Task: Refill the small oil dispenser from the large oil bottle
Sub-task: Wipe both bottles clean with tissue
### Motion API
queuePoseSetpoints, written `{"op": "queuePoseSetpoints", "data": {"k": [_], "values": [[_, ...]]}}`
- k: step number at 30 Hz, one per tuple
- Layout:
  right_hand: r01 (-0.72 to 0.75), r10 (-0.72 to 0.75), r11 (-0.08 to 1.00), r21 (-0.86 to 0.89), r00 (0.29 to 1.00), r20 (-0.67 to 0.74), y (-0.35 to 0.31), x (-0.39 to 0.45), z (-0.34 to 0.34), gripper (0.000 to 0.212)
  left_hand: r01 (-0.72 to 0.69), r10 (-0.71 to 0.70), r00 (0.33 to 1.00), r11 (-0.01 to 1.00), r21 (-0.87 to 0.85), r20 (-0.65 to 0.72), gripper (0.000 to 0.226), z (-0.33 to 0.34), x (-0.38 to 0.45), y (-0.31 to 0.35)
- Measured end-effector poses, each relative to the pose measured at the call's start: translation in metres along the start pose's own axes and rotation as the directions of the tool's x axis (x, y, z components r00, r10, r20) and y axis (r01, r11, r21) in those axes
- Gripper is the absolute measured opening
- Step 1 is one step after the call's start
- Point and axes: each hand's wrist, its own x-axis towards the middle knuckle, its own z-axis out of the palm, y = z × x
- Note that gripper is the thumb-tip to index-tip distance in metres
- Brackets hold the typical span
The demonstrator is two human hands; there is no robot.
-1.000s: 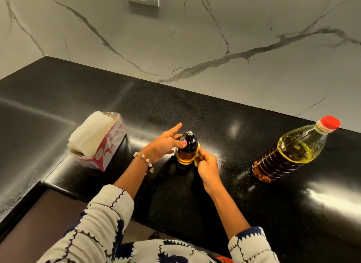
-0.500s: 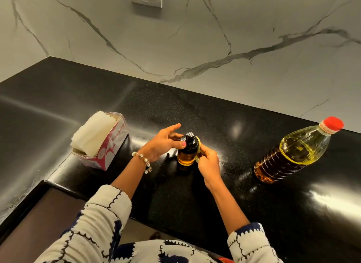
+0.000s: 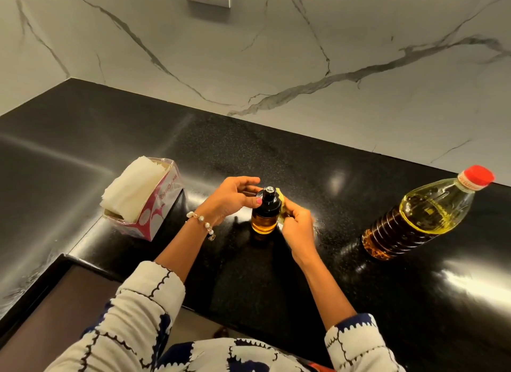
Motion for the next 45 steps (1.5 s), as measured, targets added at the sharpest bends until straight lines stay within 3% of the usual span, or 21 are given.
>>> {"op": "queuePoseSetpoints", "data": {"k": [4, 8, 17, 23, 25, 28, 32, 36, 40, 45], "values": [[-0.082, 0.083, 0.996, -0.02, 0.994, 0.077, 0.024, 0.01, 0.006, 0.071, -0.004, 0.003, 1.0, 1.0, -0.014, -0.028, 0.063, 0.003, -0.002, -0.002], [-0.141, 0.143, 0.99, -0.029, 0.988, 0.056, 0.033, -0.002, 0.004, 0.07, -0.005, 0.006, 0.999, 1.0, 0.006, -0.052, 0.064, 0.003, -0.003, -0.004], [0.0, 0.0, 0.998, 0.063, 1.0, 0.002, -0.002, -0.001, -0.005, 0.065, -0.012, 0.013, 1.0, 0.997, 0.074, -0.021, 0.055, 0.0, -0.001, 0.003], [-0.064, 0.061, 0.998, 0.023, 0.99, 0.125, 0.004, 0.012, -0.002, 0.068, -0.003, 0.002, 1.0, 0.995, 0.097, 0.009, 0.058, -0.002, 0.005, 0.009], [-0.095, 0.098, 0.995, -0.034, 0.989, 0.108, 0.007, 0.01, -0.002, 0.068, -0.014, 0.013, 1.0, 0.995, 0.098, 0.009, 0.059, -0.003, 0.007, 0.011], [-0.153, 0.156, 0.983, -0.105, 0.987, 0.027, 0.005, -0.002, -0.003, 0.062, -0.029, 0.041, 0.996, 0.988, 0.154, -0.076, 0.056, -0.005, 0.012, 0.007], [-0.164, 0.152, 0.979, -0.123, 0.983, -0.103, 0.002, -0.03, 0.006, 0.048, -0.041, 0.131, 0.95, 0.953, 0.301, -0.284, 0.033, 0.006, 0.012, -0.002], [-0.117, 0.103, 0.99, -0.082, 0.983, -0.154, -0.004, -0.036, 0.013, 0.063, 0.003, 0.18, 0.87, 0.929, 0.37, -0.458, 0.02, 0.031, 0.005, -0.009], [-0.057, 0.054, 0.998, -0.027, 0.992, -0.115, -0.018, -0.024, 0.01, 0.077, 0.069, 0.132, 0.825, 0.942, 0.329, -0.55, 0.025, 0.041, 0.003, -0.01], [-0.102, 0.102, 0.995, 0.002, 0.995, 0.017, 0.002, -0.004, 0.009, 0.076, 0.021, -0.054, 0.841, 0.998, -0.067, -0.538, 0.019, 0.041, -0.001, -0.01]]}}
